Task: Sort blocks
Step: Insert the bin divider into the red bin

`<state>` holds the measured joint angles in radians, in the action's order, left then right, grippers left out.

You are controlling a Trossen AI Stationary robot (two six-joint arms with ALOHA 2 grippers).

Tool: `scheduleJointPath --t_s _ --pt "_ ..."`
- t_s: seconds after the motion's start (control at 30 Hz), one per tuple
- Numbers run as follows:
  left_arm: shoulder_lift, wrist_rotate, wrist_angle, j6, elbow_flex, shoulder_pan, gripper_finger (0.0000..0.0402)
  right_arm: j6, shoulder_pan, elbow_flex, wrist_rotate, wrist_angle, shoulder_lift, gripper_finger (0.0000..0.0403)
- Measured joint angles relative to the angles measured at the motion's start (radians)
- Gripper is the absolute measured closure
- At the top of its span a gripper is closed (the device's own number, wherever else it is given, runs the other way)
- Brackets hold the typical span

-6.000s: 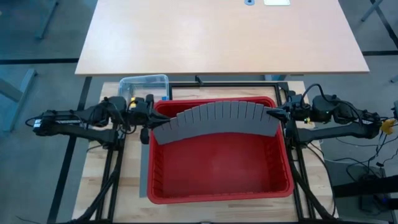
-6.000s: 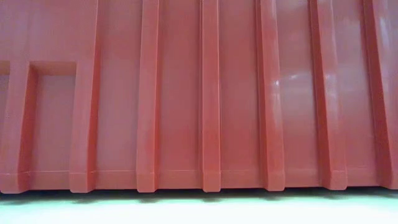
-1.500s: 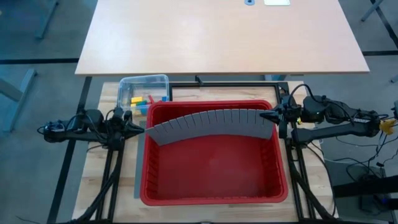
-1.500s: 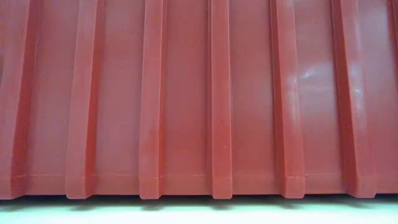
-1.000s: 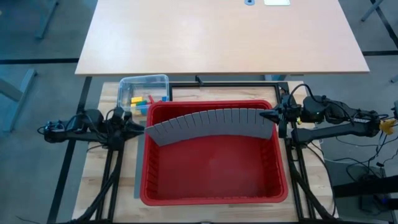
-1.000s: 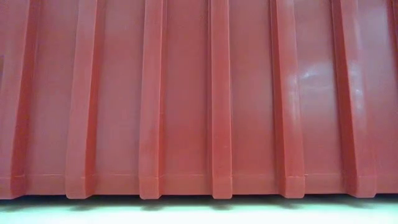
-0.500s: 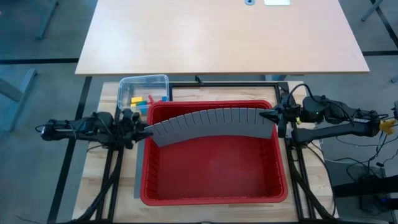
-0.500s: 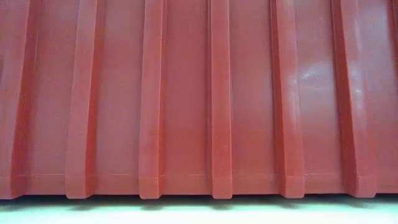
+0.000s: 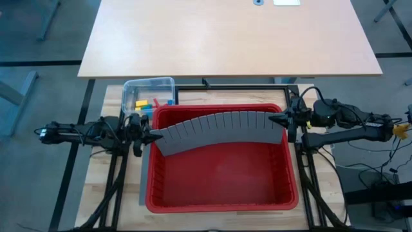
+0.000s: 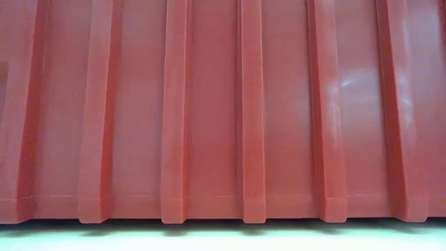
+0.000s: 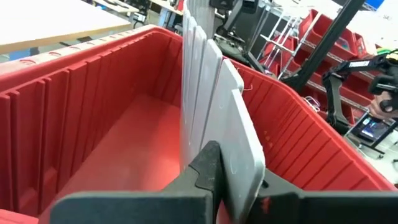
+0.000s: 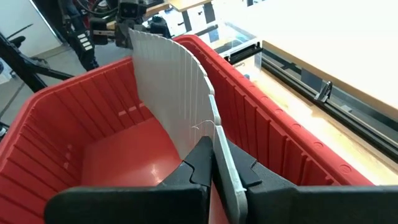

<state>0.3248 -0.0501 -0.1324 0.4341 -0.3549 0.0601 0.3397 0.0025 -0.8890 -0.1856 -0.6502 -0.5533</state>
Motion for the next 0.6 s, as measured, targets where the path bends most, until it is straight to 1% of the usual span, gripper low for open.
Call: scheduleJointPath --t_s 0.3,0.6 --pt "0.014 0.017 0.002 -0.023 -0.068 0.000 0.0401 0.007 0.000 0.000 -0.002 0.011 0.001 0.0403" --pt "0.069 0.048 0.000 -0.036 -0.106 0.000 0.0401 0.002 0.000 0.000 0.001 0.020 0.000 0.0403"
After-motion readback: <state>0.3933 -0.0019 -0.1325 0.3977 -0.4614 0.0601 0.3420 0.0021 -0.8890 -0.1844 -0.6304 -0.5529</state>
